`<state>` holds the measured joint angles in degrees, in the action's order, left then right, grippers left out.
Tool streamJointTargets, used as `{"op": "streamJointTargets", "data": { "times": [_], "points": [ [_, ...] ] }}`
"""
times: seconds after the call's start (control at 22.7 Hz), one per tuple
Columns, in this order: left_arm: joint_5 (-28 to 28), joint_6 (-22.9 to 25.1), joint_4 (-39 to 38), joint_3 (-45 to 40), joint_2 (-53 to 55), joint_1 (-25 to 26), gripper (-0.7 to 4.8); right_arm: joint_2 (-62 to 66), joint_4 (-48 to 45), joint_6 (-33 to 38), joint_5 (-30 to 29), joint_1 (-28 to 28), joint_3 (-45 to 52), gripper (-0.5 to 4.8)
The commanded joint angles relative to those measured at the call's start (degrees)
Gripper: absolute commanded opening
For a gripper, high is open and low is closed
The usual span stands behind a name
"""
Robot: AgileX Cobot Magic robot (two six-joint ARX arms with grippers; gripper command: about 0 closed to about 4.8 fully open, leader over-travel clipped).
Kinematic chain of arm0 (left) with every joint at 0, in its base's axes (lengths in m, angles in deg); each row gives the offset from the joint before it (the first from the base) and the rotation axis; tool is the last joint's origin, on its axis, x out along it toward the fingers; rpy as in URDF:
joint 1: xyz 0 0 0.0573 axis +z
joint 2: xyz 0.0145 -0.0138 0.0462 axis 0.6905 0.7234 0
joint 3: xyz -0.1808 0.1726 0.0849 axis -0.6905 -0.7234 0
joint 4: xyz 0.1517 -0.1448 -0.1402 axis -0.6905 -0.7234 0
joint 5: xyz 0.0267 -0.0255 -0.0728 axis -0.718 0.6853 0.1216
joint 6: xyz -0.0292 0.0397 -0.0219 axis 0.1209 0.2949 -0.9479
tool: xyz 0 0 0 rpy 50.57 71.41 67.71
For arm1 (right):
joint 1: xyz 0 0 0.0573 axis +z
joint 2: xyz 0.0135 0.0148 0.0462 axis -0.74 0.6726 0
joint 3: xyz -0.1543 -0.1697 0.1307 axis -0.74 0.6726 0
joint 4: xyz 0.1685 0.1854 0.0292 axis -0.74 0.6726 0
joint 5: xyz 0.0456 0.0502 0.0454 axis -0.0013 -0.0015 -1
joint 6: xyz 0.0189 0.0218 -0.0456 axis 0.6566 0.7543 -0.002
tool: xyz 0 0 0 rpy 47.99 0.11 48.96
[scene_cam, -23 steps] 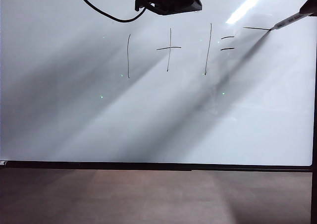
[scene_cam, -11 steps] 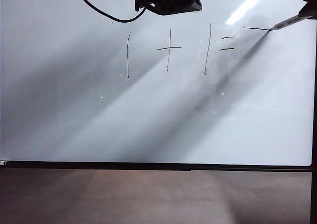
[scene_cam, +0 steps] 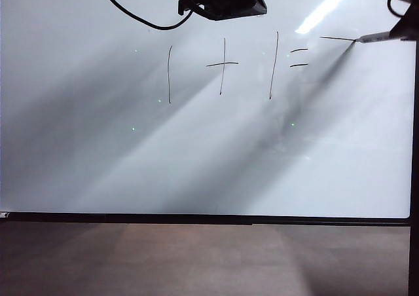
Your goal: Reach to the right to find the marker pen, pick it up, and write the answer to the math problem on the whiteboard.
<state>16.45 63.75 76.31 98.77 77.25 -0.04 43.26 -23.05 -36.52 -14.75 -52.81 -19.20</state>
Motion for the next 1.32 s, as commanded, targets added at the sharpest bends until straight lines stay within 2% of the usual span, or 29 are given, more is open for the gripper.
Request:
{"op": "streamJointTargets", "data": {
  "times": [0.04,0.66,1.32],
  "points": [
    [0.17,0.22,0.57,0.22,-0.24,-0.13,-0.05,1.11,0.22,0.09,2.32,-0.09,-0.09,-0.06],
    [0.17,0.24,0.55,0.22,-0.24,-0.13,-0.04,1.33,-0.26,0.09,2.32,0.07,2.58,-0.06],
    [0.20,0.24,-0.17,0.22,-0.22,-0.13,-0.04,1.44,-0.31,-0.85,3.87,3.54,4.42,-0.06]
  ]
}}
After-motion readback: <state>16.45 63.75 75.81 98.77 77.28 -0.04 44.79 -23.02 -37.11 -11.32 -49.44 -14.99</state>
